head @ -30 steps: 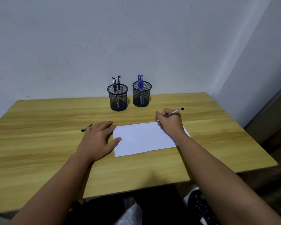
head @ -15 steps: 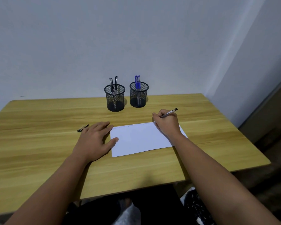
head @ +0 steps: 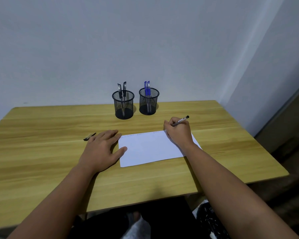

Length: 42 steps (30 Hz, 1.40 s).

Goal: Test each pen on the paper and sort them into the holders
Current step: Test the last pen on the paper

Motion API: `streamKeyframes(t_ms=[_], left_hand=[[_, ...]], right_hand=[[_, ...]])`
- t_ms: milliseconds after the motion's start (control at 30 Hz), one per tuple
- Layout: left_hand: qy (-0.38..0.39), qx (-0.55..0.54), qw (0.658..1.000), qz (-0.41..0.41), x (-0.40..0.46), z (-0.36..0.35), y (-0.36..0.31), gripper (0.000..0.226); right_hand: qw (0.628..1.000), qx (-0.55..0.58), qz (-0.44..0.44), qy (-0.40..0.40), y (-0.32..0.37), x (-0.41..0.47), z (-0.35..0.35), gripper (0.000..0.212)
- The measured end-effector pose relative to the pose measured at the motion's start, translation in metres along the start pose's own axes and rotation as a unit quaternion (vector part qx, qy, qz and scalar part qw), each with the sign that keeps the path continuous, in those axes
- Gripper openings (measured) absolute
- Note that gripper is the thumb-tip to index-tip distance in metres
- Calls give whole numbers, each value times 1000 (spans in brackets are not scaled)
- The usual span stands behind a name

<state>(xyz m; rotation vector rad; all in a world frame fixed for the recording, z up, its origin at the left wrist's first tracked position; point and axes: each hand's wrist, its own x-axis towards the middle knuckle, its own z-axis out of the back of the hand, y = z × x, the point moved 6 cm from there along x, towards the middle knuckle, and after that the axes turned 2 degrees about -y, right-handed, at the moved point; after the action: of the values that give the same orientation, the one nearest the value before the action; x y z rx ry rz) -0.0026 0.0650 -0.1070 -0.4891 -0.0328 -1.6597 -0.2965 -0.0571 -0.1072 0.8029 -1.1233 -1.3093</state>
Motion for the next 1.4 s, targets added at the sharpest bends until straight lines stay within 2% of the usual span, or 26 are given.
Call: streamKeyframes(t_ms=[200,400,1200,1400], left_hand=[[1,3,1000,1,-1,-1,1,72],[5,4,1000,2,0,-1,1,73],[-1,3,1000,2,-1,-1,0,70],[1,6,1000,1,-1,-1,0,71]], right_hand=[[999,-14,5,-33,-2,3,5,40],[1000,-24,-4,-15,-4,3,2,39],[996,-76,25,-47,8,-2,10,39],[996,-77,14,-48,9,-3,11,48]])
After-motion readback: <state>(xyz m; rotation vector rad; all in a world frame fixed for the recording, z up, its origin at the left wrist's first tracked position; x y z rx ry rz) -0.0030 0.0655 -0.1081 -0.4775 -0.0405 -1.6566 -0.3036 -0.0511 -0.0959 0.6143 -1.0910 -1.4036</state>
